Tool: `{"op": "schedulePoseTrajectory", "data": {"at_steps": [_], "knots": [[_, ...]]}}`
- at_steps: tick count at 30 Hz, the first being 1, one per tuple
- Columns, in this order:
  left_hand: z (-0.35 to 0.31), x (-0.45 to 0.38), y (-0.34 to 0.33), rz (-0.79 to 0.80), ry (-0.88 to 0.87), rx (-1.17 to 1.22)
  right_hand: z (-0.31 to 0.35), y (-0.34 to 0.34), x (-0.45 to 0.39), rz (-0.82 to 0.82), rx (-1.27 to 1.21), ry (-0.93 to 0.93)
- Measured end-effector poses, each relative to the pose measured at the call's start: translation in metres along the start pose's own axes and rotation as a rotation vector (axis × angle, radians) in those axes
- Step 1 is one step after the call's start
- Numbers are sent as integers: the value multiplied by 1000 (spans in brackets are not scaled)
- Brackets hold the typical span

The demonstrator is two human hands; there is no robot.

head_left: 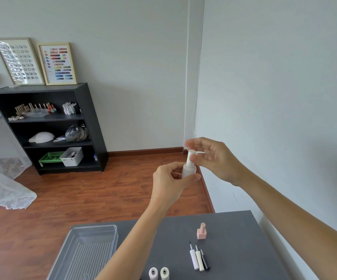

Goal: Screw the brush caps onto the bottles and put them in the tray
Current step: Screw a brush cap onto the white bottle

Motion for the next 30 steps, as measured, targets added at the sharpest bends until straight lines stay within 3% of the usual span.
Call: {"op": "schedulePoseTrajectory", "data": {"at_steps": [2,8,16,25,30], "knots": [[0,-1,0,13,-3,1,-1,0,1,65,-63,4],[1,-1,-4,24,-4,14,-2,2,-1,-89,-63,21],[6,0,-6,88,-1,56,1,3,3,59,-125,14],[14,9,-17,13,-51,-21,-11,-6,9,-268,108,21],[29,17,-22,-21,-45,-88,-28,-16,16,-325,105,-13]]}}
Point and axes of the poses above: each hand's wrist, its own x-axis away from the middle knuckle, its own y-axis out of the back of the hand, z = x × y, the point moved 5 cm from there along -x, towards the middle knuckle, and after that the axes turned 12 degrees about -y, right-handed, at the moved point
